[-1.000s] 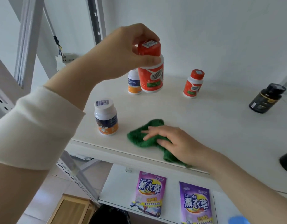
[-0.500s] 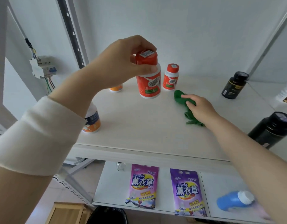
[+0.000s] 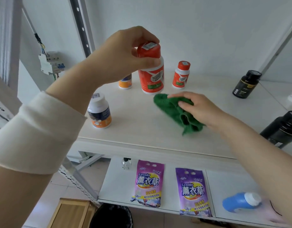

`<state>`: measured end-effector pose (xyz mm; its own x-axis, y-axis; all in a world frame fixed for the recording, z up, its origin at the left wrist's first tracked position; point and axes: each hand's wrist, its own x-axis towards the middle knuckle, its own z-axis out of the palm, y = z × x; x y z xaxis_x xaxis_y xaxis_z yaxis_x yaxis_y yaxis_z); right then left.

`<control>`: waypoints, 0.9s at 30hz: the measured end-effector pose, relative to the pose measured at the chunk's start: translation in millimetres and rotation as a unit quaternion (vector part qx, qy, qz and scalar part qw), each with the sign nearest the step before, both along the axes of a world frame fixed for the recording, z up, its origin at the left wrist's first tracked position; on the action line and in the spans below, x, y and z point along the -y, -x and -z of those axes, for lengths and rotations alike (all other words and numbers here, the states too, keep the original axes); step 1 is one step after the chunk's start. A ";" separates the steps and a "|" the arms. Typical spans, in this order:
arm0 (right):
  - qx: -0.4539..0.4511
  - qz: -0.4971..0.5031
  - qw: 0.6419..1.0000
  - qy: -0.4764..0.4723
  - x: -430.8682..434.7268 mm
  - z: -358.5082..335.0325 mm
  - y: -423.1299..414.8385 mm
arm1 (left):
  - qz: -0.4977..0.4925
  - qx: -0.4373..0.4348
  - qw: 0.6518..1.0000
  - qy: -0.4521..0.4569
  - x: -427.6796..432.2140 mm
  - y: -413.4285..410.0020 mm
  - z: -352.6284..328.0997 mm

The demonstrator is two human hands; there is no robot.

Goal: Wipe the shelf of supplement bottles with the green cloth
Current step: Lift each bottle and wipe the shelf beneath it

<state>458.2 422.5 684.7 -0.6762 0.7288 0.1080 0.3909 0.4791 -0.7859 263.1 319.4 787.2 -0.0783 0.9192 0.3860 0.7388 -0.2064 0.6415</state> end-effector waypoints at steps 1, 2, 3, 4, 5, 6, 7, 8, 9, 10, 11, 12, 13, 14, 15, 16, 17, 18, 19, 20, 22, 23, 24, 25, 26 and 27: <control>0.020 0.028 0.999 -0.021 -12.1 4.4 8.2 | -0.002 -0.005 1.000 0.001 1.0 0.3 -0.9; 0.038 0.048 0.998 -0.029 -19.2 11.3 16.5 | -0.002 -0.009 1.000 0.003 1.9 0.2 -1.6; 0.051 0.057 0.997 -0.033 -20.2 18.6 24.1 | -0.002 -0.010 1.000 0.004 2.6 0.2 -1.8; 0.057 0.055 0.996 -0.044 -15.8 24.8 30.3 | -0.002 -0.008 1.000 0.003 3.0 0.4 -1.2; 0.055 0.036 0.996 -0.061 -4.5 28.1 34.0 | -0.002 -0.005 1.000 0.001 3.2 1.2 0.1; 0.048 0.001 0.996 -0.079 10.7 30.2 34.2 | 0.000 0.000 1.000 -0.001 2.9 1.5 1.8; 0.040 -0.043 0.993 -0.098 28.8 32.5 30.0 | 0.003 0.003 1.000 -0.002 2.3 1.6 3.6; 0.035 -0.087 0.989 -0.114 46.9 36.0 22.4 | 0.006 0.003 1.000 -0.003 1.7 1.5 5.1; 0.038 -0.126 0.984 -0.117 64.2 38.7 11.6 | 0.008 0.001 1.000 -0.003 1.1 1.4 6.3; 0.046 -0.162 0.981 -0.101 78.7 38.2 -0.9 | 0.010 0.000 1.000 -0.003 0.1 1.0 7.3; 0.055 -0.192 0.978 -0.069 87.4 35.8 -14.0 | 0.012 0.000 1.000 -0.002 -1.2 0.3 8.3; 0.061 -0.209 0.975 -0.034 88.8 30.4 -25.7 | 0.015 0.000 1.000 -0.001 -2.9 -0.7 9.2; 0.056 -0.199 0.978 -0.013 83.3 23.2 -35.6 | 0.018 0.001 1.000 0.000 -4.8 -2.2 10.1; 0.040 -0.156 0.987 -0.011 71.7 15.6 -44.3 | 0.022 0.002 1.000 0.003 -6.6 -3.8 10.6; 0.019 -0.089 0.996 -0.023 55.0 9.2 -51.3 | 0.026 0.002 1.000 0.006 -8.2 -5.6 11.2; 0.002 -0.014 0.999 -0.045 34.7 4.7 -57.0 | 0.028 0.002 1.000 0.010 -9.9 -7.3 11.5; -0.009 0.056 0.997 -0.060 13.8 3.0 -61.2 | 0.029 0.000 0.999 0.014 -11.5 -9.2 11.9; -0.012 0.114 0.992 -0.061 -6.0 4.3 -63.3 | 0.031 -0.001 0.999 0.017 -13.2 -11.1 12.5; 0.001 0.164 0.985 -0.058 -23.5 9.0 -64.0 | 0.033 0.001 0.999 0.020 -15.0 -13.1 13.4; 0.035 0.201 0.977 -0.058 -35.5 15.9 -62.6 | 0.038 0.003 0.999 0.023 -16.9 -15.0 14.5; 0.112 0.214 0.967 -0.077 -39.2 29.5 -53.3 | 0.046 0.005 0.999 0.028 -19.8 -18.8 17.8; 0.127 0.195 0.968 -0.090 -30.8 34.0 -46.0 | 0.049 0.003 0.998 0.030 -20.9 -20.4 19.6; 0.122 0.152 0.976 -0.099 -16.1 36.7 -38.5 | 0.051 0.001 0.998 0.032 -22.2 -21.3 21.1; 0.106 0.089 0.985 -0.104 3.7 37.9 -32.7 | 0.052 0.001 0.998 0.034 -23.4 -22.0 22.7; 0.091 0.017 0.990 -0.106 25.1 39.0 -29.5 | 0.051 0.001 0.998 0.035 -24.3 -22.3 23.7; 0.081 -0.051 0.991 -0.096 45.2 39.6 -29.5 | 0.050 0.001 0.998 0.036 -24.8 -22.2 24.1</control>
<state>487.7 377.3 645.1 -0.7647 0.6326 0.1229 0.4463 0.6574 -0.6072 285.3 344.2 763.1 0.0155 0.9480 0.3179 0.7159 -0.2325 0.6583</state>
